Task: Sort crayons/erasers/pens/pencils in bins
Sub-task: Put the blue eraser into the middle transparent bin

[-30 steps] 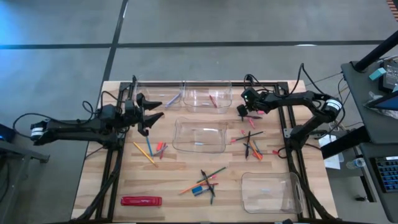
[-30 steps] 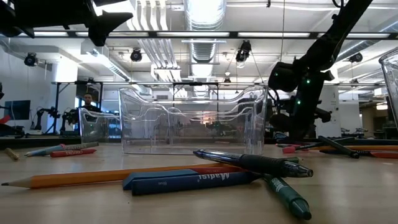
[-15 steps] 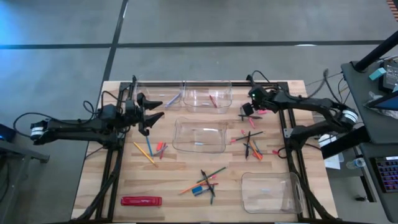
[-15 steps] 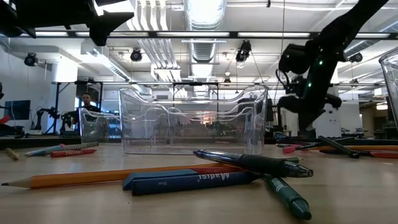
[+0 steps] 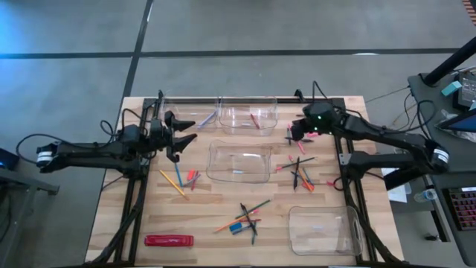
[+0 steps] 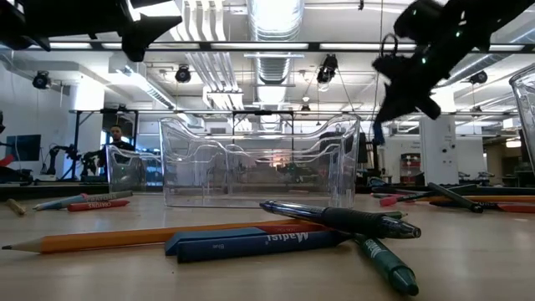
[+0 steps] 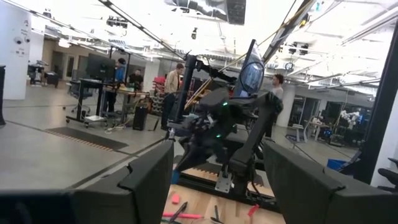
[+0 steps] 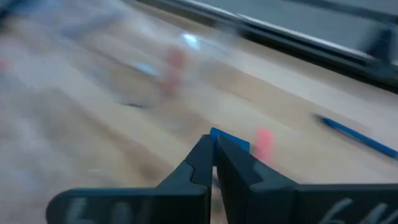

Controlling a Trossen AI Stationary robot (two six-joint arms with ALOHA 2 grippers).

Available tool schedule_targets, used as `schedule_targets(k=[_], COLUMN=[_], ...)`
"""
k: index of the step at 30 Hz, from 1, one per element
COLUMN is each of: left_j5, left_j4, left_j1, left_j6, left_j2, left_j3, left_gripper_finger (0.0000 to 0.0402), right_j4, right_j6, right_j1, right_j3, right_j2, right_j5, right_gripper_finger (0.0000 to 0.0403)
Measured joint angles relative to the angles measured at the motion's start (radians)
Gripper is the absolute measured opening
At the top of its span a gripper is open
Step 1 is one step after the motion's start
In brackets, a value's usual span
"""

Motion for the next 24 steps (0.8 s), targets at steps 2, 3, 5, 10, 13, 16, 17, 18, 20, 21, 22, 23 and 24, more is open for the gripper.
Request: schedule_targets(k=[2, 3, 5, 10, 13, 16, 17, 18, 20, 21, 22, 23, 24], left_j5=[0.0, 0.0, 0.0, 0.0, 0.0, 0.0, 0.0, 0.0, 0.0, 0.0, 0.0, 0.0, 0.0], left_j4=[0.01, 0.018, 0.028, 0.047, 0.049, 0.053, 0.052, 0.052, 0.052, 0.052, 0.052, 0.052, 0.052], left_j1=[0.0, 0.0, 0.0, 0.0, 0.0, 0.0, 0.0, 0.0, 0.0, 0.0, 0.0, 0.0, 0.0], left_j6=[0.0, -0.001, -0.003, -0.003, -0.003, -0.003, -0.003, -0.004, -0.003, -0.004, -0.003, -0.003, -0.003], left_j2=[0.007, 0.012, 0.021, 0.04, 0.045, 0.045, 0.044, 0.045, 0.045, 0.045, 0.045, 0.045, 0.045], left_j3=[0.0, 0.0, 0.0, 0.0, 0.0, 0.0, 0.0, 0.0, 0.0, 0.0, 0.0, 0.0, 0.0], left_gripper_finger=[0.0232, 0.0232, 0.0232, 0.0232, 0.0232, 0.0232, 0.0232, 0.0232, 0.0232, 0.0232, 0.0232, 0.0232, 0.0232], right_j4=[0.066, 0.101, 0.173, 0.332, 0.424, 0.51, 0.53, 0.549, 0.558, 0.557, 0.556, 0.555, 0.554], right_j6=[0.026, 0.032, 0.05, 0.077, 0.091, 0.108, 0.112, 0.116, 0.119, 0.116, 0.115, 0.115, 0.115], right_j1=[0.052, 0.079, 0.136, 0.282, 0.355, 0.411, 0.424, 0.436, 0.459, 0.466, 0.471, 0.474, 0.476], right_j3=[0.001, 0.001, 0.001, 0.002, 0.002, 0.003, 0.007, 0.013, 0.04, 0.054, 0.067, 0.081, 0.094], right_j2=[-0.014, -0.017, -0.014, 0.042, 0.097, 0.164, 0.185, 0.209, 0.257, 0.281, 0.306, 0.329, 0.351], right_j5=[-0.028, -0.044, -0.064, -0.076, -0.075, -0.08, -0.093, -0.103, -0.111, -0.111, -0.119, -0.129, -0.131], right_gripper_finger=[0.0008, 0.0008, 0.0008, 0.0008, 0.0008, 0.0008, 0.0008, 0.0008, 0.0008, 0.0008, 0.0008, 0.0008, 0.0008])
